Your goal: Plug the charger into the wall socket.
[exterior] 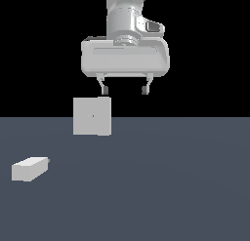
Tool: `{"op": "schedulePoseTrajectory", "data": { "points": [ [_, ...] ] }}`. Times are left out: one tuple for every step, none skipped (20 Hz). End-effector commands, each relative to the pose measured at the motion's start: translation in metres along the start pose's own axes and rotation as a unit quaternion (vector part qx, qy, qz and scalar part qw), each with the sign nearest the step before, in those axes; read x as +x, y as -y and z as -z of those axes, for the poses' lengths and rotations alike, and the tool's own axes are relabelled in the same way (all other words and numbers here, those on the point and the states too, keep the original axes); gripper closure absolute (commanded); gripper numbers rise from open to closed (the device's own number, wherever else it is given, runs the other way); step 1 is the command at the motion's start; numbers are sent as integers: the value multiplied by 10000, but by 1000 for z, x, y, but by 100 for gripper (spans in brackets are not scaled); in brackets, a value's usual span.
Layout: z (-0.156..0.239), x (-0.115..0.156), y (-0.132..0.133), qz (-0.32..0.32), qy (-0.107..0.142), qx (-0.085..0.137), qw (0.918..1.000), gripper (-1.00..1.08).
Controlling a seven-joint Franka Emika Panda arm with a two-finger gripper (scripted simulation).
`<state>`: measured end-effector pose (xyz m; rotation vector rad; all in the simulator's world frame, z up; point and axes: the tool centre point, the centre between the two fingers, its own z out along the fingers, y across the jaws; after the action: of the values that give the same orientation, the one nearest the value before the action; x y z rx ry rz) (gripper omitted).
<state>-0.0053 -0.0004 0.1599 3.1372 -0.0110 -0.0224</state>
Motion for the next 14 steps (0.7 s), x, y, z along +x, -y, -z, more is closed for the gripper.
{"op": "schedulePoseTrajectory", "data": {
  "points": [
    [0,0,0,0,0,0,10000,-92],
    [0,0,0,0,0,0,10000,-92],
    [0,0,1,0,-5,0,10000,-92],
    [-1,-1,1,-1,-11,0,10000,-92],
    [-1,-2,2,-2,-18,0,10000,-92],
    [-2,-2,4,-3,-29,1,10000,-92],
    [-3,-4,5,-5,-42,1,10000,-92],
    [-4,-5,7,-7,-57,2,10000,-92],
    [-5,-6,10,-9,-75,2,10000,-92],
    [-7,-8,12,-11,-95,3,10000,-92],
    [-8,-10,15,-14,-118,4,9999,-92],
    [-10,-12,18,-16,-143,5,9999,-92],
    [-12,-14,22,-20,-170,6,9999,-92],
    [-14,-16,26,-23,-200,7,9998,-92]
  ]
}}
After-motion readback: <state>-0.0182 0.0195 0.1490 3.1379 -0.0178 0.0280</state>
